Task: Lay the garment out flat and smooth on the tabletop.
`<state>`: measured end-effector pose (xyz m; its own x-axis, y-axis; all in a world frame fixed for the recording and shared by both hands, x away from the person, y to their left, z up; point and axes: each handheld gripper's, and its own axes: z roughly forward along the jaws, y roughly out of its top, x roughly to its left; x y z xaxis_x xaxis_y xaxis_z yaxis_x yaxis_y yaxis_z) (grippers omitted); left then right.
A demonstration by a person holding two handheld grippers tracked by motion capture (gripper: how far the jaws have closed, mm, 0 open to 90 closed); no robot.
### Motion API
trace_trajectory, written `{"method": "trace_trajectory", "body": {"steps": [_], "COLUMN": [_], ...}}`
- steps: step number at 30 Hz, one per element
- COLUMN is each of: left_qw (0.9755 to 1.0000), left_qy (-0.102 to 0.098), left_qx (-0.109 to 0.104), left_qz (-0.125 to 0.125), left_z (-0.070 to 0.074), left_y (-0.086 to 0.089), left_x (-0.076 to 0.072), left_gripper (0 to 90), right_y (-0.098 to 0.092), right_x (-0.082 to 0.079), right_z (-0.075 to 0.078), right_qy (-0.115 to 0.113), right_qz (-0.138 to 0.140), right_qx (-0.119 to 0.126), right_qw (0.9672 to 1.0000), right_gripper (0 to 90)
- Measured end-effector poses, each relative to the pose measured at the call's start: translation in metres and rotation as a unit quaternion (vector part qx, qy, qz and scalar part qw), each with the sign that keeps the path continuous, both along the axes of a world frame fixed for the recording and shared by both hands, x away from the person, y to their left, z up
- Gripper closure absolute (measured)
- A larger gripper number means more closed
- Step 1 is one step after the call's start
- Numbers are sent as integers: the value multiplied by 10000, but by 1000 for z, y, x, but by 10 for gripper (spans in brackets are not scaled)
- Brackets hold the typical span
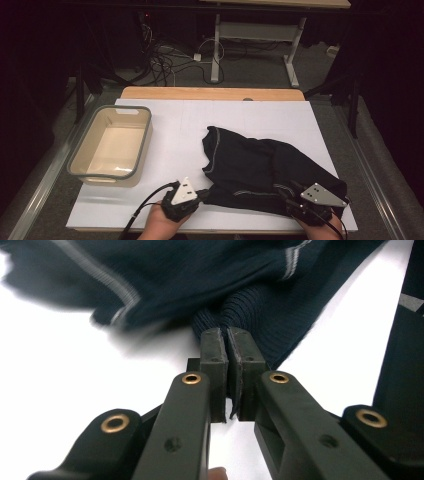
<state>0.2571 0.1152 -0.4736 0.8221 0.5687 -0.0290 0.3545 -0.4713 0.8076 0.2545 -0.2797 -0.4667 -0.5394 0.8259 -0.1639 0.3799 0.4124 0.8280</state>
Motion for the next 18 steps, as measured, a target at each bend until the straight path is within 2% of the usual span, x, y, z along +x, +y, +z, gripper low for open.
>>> {"method": "trace_trajectory", "body": {"steps": [8,12,15,17,18], "left_qw": [9991,9974,9951,9942,9941], "left_qy": [12,61,192,352,392], "left_qx": [-9,-108,-154,-189,-188], "left_qz": [416,716,957,998,992], "left_z": [-8,-9,-16,-23,-25], "left_y": [53,83,103,108,108], "left_x": [-25,-38,-41,-40,-39], "left_gripper": [844,845,844,852,852], "right_y": [16,29,38,44,47], "right_x": [-1,0,4,6,7], "right_z": [3,4,0,-4,-6], "right_qy": [32,36,97,194,206], "right_qz": [232,422,525,619,639], "right_qx": [-28,-88,-168,-282,-434], "right_qw": [9997,9991,9984,9975,9968], "right_gripper": [474,456,449,491,564]}}
